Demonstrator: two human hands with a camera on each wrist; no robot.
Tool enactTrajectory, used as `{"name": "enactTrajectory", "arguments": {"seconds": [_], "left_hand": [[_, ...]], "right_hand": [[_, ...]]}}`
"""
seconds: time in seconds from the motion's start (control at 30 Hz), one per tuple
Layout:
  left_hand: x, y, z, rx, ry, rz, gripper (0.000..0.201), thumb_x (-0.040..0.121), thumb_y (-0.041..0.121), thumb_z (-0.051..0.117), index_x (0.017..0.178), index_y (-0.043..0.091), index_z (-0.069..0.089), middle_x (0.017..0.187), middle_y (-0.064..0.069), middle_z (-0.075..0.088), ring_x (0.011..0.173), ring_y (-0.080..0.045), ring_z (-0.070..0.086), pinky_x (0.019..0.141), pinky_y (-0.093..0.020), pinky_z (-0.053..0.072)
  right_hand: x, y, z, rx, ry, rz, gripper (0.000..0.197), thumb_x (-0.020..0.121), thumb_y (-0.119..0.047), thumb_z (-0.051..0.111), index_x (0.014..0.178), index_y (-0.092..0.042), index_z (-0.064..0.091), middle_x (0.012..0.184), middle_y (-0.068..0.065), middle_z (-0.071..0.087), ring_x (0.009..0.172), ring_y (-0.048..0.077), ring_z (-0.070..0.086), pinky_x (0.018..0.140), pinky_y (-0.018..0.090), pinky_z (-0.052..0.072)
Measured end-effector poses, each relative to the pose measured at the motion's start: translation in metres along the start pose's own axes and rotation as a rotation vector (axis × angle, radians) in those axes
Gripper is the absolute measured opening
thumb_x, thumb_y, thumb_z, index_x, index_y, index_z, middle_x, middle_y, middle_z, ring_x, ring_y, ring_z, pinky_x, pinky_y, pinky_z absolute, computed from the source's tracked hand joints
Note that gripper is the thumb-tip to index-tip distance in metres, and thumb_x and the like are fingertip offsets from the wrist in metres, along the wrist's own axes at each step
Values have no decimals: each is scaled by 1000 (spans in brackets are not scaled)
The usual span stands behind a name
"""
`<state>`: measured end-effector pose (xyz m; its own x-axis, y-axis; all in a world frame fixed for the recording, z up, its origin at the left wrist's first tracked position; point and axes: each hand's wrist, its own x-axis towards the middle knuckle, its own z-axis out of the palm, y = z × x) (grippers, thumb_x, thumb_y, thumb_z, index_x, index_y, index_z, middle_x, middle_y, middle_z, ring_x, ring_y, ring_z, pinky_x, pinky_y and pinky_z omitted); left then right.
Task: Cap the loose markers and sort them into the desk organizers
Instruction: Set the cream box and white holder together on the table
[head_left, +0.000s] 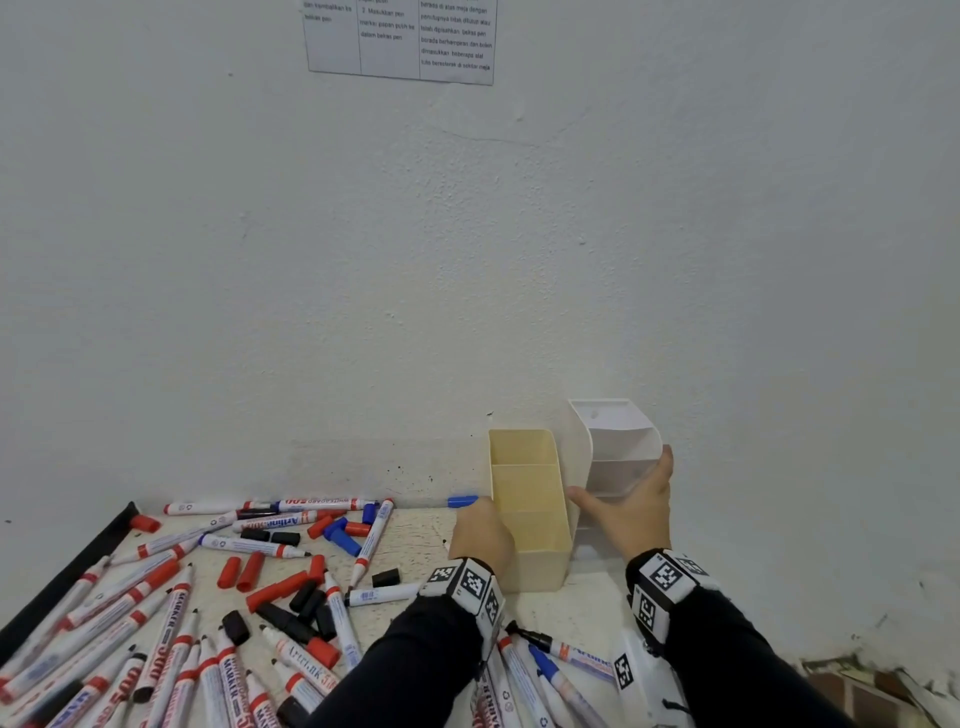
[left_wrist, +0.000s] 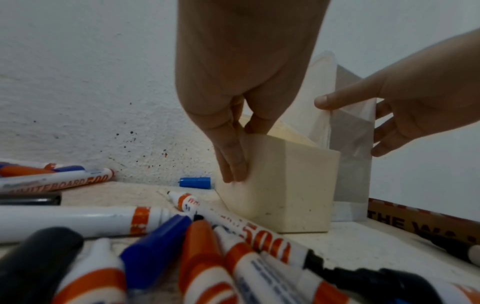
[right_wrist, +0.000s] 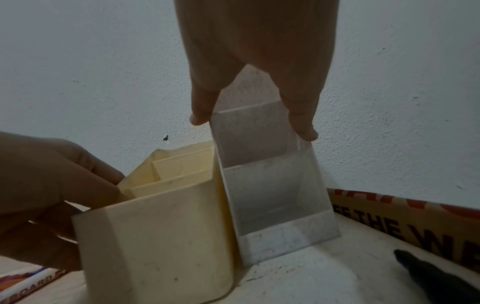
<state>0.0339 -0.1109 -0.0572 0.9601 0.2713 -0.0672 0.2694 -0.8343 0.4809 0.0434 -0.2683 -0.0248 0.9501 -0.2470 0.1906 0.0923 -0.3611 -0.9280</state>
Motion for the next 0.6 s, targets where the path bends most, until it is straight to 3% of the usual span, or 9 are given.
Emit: {"name": "enactTrajectory", "arguments": {"seconds": [0.07,0.3,0.5,0.6], "left_hand": [[-1,-1,-2,25,6,0,23,94,7,40,113,7,54,114,-10,62,102,-22,62,75,-24,44],[-5,-9,-12,-47,78,-72,24,94,2,40,114,3,52,119,-13,59,109,-24,59,87,-29,48],[-5,-8,-12,-88,52,-33,23,94,7,41,112,5,55,115,-10,62,102,-21,61,81,-24,46],[-6,-8,-14,-195,20,-26,25,94,9,41,112,-1,56,112,-16,62,104,-29,60,83,-30,46]], "right_hand": [[0,1,3,-2,5,5,122,61,-19,86,147,-16,-1,148,16,24,134,30,31,109,41,29],[3,6,6,-8,0,6,114,60,-21,86,143,-5,11,144,16,29,132,29,32,109,38,30],[1,5,9,-13,5,-3,117,60,-23,86,145,-9,7,146,16,26,134,29,31,110,40,30],[0,3,13,-25,1,-14,115,59,-25,86,144,-10,10,144,16,31,131,30,35,108,42,34]]}}
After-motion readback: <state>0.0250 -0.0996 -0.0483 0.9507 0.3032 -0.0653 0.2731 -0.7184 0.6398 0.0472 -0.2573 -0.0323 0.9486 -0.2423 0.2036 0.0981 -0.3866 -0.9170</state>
